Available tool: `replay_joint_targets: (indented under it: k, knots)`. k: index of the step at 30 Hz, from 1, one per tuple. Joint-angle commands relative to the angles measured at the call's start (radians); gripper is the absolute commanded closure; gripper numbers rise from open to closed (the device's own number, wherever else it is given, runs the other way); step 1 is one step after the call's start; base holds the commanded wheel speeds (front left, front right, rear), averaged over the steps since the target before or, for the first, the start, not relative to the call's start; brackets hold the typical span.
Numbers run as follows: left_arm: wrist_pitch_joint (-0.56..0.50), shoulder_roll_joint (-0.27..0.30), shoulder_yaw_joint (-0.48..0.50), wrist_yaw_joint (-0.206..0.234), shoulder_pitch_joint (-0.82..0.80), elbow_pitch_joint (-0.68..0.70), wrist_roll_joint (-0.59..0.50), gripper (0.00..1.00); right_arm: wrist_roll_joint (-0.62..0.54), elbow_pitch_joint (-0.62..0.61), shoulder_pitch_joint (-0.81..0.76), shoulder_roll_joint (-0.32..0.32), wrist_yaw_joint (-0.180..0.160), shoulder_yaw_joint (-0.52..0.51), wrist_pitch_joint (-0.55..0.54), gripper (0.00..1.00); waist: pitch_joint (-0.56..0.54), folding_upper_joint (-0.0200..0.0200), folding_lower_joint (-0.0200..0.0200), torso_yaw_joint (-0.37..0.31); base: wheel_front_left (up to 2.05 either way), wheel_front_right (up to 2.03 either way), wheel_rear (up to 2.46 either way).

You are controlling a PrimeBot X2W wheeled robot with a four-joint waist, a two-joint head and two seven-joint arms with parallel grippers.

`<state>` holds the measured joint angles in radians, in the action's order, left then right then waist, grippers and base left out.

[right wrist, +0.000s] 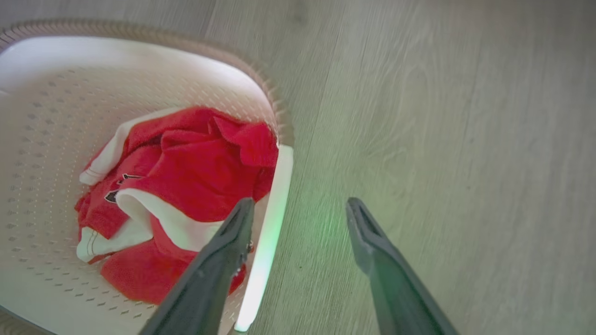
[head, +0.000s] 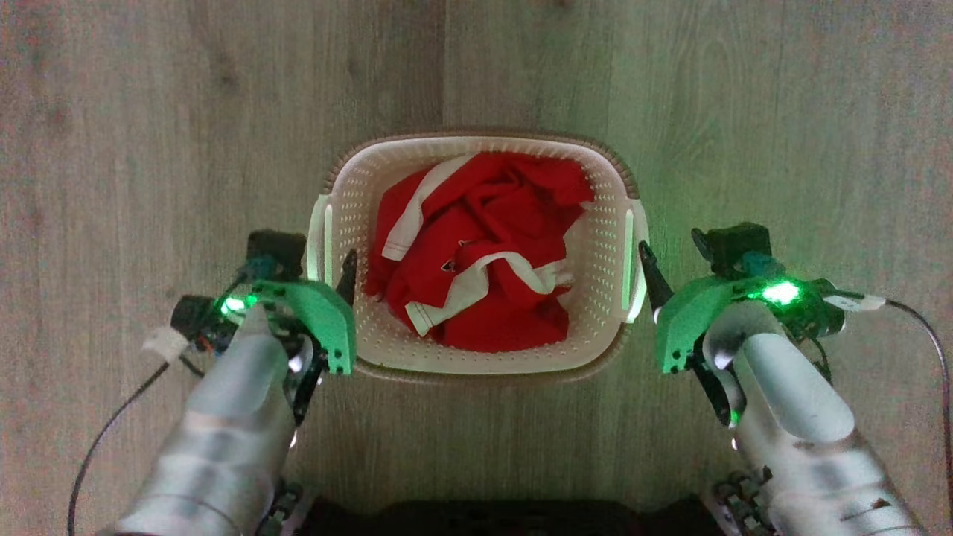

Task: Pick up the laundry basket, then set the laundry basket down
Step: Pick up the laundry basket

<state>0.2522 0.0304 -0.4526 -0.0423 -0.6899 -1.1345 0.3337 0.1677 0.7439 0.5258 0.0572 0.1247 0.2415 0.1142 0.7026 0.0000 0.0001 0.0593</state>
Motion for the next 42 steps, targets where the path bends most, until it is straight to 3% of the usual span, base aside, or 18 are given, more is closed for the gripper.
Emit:
replay_joint_targets:
  k: [1,18,40,41,42]
  knots:
    - [0.01,0.02,0.012,0.004,-0.002,0.001,0.009,0.0,0.007,-0.011,-0.022,-0.007,0.006,0.026,0.002,0.0,0.012,0.0,-0.0001,0.001,0.0,0.0,0.0]
    - [0.01,0.02,-0.084,-0.002,-0.058,-0.055,0.083,0.0,0.089,0.021,0.003,-0.007,0.006,0.074,0.003,0.0,0.072,0.0,-0.0001,0.003,0.0,0.0,0.0]
    - [0.01,0.02,-0.168,0.003,-0.086,-0.087,0.174,0.0,0.115,0.052,0.023,-0.007,0.006,0.094,-0.014,0.0,0.095,0.0,-0.0001,0.013,0.0,0.0,0.0]
    - [0.01,0.02,-0.173,0.003,-0.088,-0.089,0.178,0.0,0.117,0.053,0.023,-0.007,0.006,0.097,-0.016,0.13,0.095,0.0,-0.0001,0.015,0.0,0.0,0.0]
    - [0.01,0.02,-0.177,0.003,-0.089,-0.09,0.183,0.13,0.117,0.055,0.023,-0.007,0.006,0.099,-0.018,0.56,0.096,0.0,-0.0001,0.016,0.0,0.0,0.0]
